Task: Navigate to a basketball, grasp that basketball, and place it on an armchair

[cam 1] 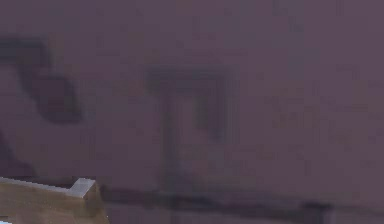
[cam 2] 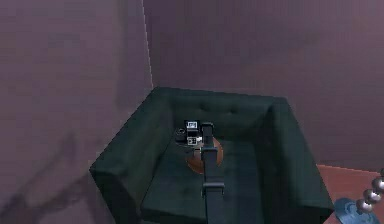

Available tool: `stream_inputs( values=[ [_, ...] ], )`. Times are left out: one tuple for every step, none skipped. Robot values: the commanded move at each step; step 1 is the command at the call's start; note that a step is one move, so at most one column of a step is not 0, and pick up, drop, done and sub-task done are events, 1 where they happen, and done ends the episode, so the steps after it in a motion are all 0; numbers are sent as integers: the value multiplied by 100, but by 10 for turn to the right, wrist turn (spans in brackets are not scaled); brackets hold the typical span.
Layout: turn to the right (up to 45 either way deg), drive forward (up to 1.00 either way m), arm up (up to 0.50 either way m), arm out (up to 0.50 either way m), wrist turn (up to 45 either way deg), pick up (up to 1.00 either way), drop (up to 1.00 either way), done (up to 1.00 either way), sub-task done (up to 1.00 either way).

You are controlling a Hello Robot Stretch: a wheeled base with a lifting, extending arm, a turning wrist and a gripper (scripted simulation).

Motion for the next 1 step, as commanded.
stream_inputs(
  values=[
    [0,0,0,0,0,0,0,100,0]
  ],
)
